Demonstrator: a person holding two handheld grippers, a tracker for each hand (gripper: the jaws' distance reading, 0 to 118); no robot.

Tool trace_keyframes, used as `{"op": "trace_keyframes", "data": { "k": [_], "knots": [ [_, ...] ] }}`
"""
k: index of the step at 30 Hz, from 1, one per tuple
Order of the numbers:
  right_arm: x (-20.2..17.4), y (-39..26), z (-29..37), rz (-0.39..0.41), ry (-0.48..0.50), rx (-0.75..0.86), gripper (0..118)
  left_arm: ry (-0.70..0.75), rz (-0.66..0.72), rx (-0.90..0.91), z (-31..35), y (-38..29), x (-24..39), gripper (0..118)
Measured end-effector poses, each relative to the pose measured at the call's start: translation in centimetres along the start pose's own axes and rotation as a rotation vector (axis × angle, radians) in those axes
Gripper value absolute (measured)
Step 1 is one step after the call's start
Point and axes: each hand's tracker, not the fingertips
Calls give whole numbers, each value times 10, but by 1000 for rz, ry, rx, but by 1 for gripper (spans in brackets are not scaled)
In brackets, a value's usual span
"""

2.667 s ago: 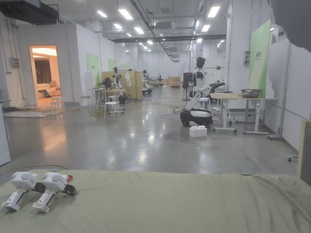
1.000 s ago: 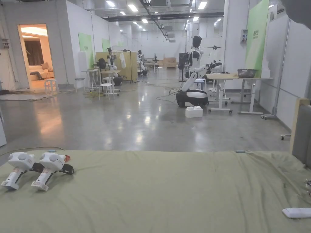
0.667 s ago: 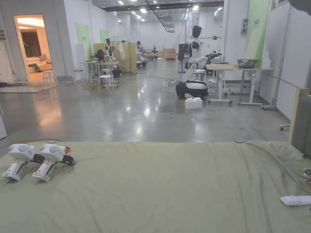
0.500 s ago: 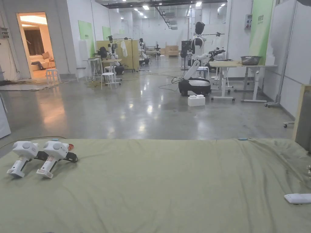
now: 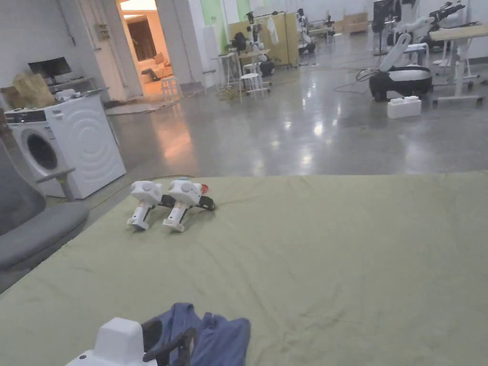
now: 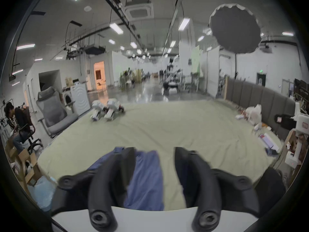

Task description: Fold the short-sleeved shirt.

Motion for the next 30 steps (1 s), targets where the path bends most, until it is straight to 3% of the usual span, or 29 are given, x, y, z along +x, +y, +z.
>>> {"op": "trace_keyframes", "data": {
  "k": [2,3,6,9,16,18,21,22,23,24,25,27,30],
  "knots": [
    [1,-8,-4,-30,-1,-34,0,-23,54,-92,-23,-12,-19,85],
    [2,-12,-6,-39,1,-50,0,-47,116,-130,-38,-22,-29,89],
    [7,-21,-11,-42,6,-89,0,-94,240,-250,-87,-50,-46,91],
    [3,-25,-15,-5,-2,-124,0,-23,189,-314,-137,-69,-54,92],
    [1,-37,-22,11,-41,-216,0,46,226,-501,-231,-103,-82,91],
    [-1,-40,-22,40,-50,-243,0,135,245,-566,-241,-112,-79,79],
    [-4,-43,-20,67,-57,-262,0,109,242,-545,-240,-109,-76,72],
    [-4,-44,-19,65,-56,-266,0,84,213,-541,-240,-109,-76,59],
    [-5,-45,-19,59,-53,-272,0,53,193,-530,-239,-106,-75,30],
    [-3,-46,-18,45,-44,-277,0,78,184,-515,-240,-102,-73,8],
    [-3,-47,-18,34,-36,-277,0,101,175,-519,-243,-101,-73,2],
    [-4,-48,-13,26,-32,-272,0,94,201,-545,-246,-102,-78,1],
    [1,-48,-4,27,-30,-254,0,78,384,-509,-233,-85,-92,0]
  ]
}}
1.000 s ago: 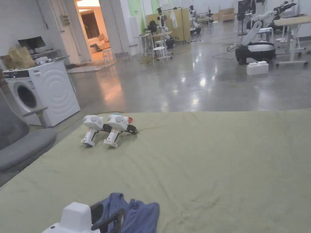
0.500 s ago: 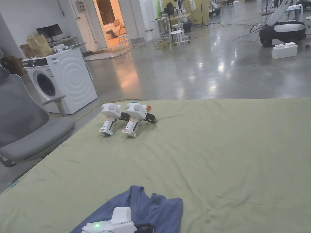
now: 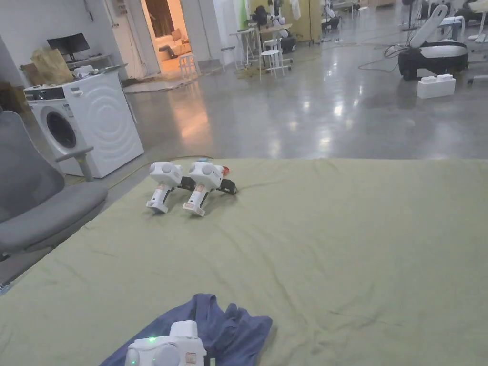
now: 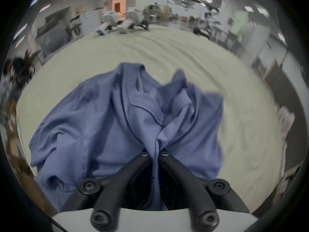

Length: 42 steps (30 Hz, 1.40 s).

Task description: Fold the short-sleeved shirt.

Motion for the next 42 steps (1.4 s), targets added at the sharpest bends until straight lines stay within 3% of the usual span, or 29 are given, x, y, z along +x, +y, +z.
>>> {"op": "trace_keyframes", "data": {
  "k": [3,8,11,15,19,26,28,33,34,35,36,37,38,42],
  "knots": [
    [10,-2,6,-16,11,9,0,-101,119,124,46,29,-5,0],
    [26,-9,12,-70,-15,20,0,-160,61,322,124,101,33,0],
    [35,-14,17,-105,-39,26,0,-173,-175,394,141,130,90,0],
    [44,-21,26,-135,-73,27,0,-319,-325,358,117,133,191,0],
    [52,-25,38,-147,-103,32,0,-513,-463,227,71,73,296,0],
    [63,-34,64,-160,-187,22,0,-890,-771,-90,41,-121,453,0],
    [66,-39,71,-164,-196,13,0,-924,-850,-160,44,-174,470,0],
    [64,-50,77,-174,-203,-13,0,-943,-863,-221,51,-252,458,0],
    [62,-52,75,-179,-198,-18,0,-955,-880,-230,53,-257,454,8],
    [61,-53,72,-185,-182,-22,0,-940,-884,-228,55,-260,452,24],
    [58,-52,69,-190,-171,-25,0,-919,-907,-213,56,-262,445,58],
    [56,-51,67,-191,-162,-22,0,-894,-908,-194,58,-257,439,81],
    [53,-49,65,-188,-145,-14,0,-878,-889,-147,63,-249,429,94],
    [40,-31,61,-138,-97,39,0,-836,-813,93,120,-198,376,97]
  ]
}}
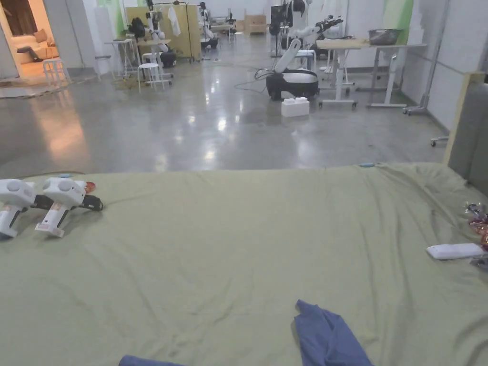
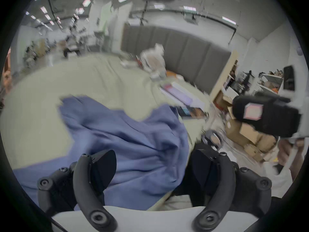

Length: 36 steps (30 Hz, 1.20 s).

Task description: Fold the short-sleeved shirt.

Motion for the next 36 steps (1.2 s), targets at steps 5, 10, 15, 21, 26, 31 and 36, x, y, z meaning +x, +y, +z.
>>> {"op": "trace_keyframes", "data": {
  "k": [5,10,15,21,26,31,36],
  "knots": [
    [-16,25,-5,53,52,53,0,312,-107,277,133,23,-15,97],
    [-31,48,0,95,97,119,0,636,-104,457,230,17,-4,97],
    [-40,63,16,138,100,193,0,811,-92,518,284,-1,11,76],
    [-45,71,33,162,96,251,0,866,-22,550,309,-21,22,0],
    [-48,73,36,179,97,262,0,907,-92,536,310,-25,33,0],
    [-51,74,33,170,109,262,0,875,-56,510,310,-21,27,0],
    [-51,73,28,164,114,251,0,859,25,475,307,-22,15,0]
  ]
}}
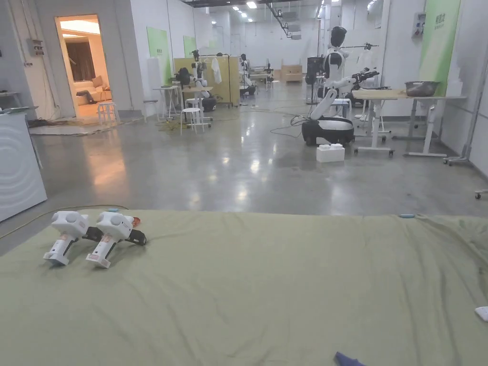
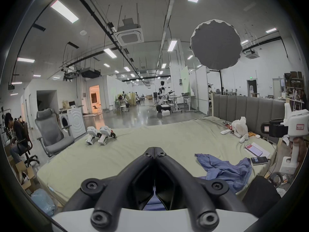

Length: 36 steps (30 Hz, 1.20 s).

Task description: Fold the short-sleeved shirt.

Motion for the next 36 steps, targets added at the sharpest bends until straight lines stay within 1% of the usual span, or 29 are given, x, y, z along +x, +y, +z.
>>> {"op": "trace_keyframes", "data": {
  "k": [5,8,9,10,11,12,13,14,16,17,19,20,21,23,24,25,26,28,30,32,34,36],
  "knots": [
    [2,-8,-7,-21,-10,-28,0,-10,109,-90,-18,-10,-16,0],
    [5,-16,-13,-41,-29,-54,0,-25,145,-123,-37,-21,-28,0],
    [7,-20,-16,-56,-31,-72,0,-31,168,-132,-47,-26,-32,8],
    [8,-22,-19,-65,-35,-87,0,-45,188,-165,-59,-31,-40,21],
    [10,-26,-22,-74,-34,-104,0,-68,216,-233,-77,-38,-47,46],
    [13,-31,-25,-83,-28,-117,0,-95,252,-275,-96,-49,-53,66],
    [14,-34,-28,-96,-28,-127,0,-118,287,-318,-117,-62,-59,77],
    [15,-38,-31,-114,-25,-140,0,-124,329,-359,-139,-80,-65,78],
    [16,-40,-35,-121,-22,-162,0,-133,308,-436,-179,-103,-70,78],
    [16,-42,-36,-116,-29,-167,0,-85,265,-457,-202,-113,-71,78],
    [18,-46,-39,-104,-34,-191,0,-79,231,-549,-247,-134,-75,78],
    [21,-49,-39,-101,-41,-204,0,-64,230,-583,-267,-144,-77,77],
    [23,-51,-39,-95,-58,-215,0,-61,284,-616,-287,-155,-81,75],
    [27,-52,-36,-78,-77,-230,0,-4,318,-689,-311,-171,-84,61],
    [28,-50,-33,-70,-93,-235,0,6,317,-750,-319,-177,-83,61],
    [30,-51,-31,-70,-102,-238,0,4,300,-771,-326,-184,-82,59],
    [34,-53,-29,-73,-109,-247,0,19,272,-779,-333,-191,-81,54],
    [42,-60,-27,-83,-127,-267,0,17,254,-783,-336,-195,-73,49],
    [47,-64,-26,-79,-148,-286,0,38,157,-766,-334,-193,-61,36],
    [45,-62,-28,-79,-162,-299,0,36,116,-780,-337,-191,-53,18],
    [46,-63,-34,-84,-158,-315,0,41,93,-807,-341,-188,-43,9],
    [42,-60,-43,-70,-160,-329,0,56,8,-840,-346,-191,-32,7]
  ]
}}
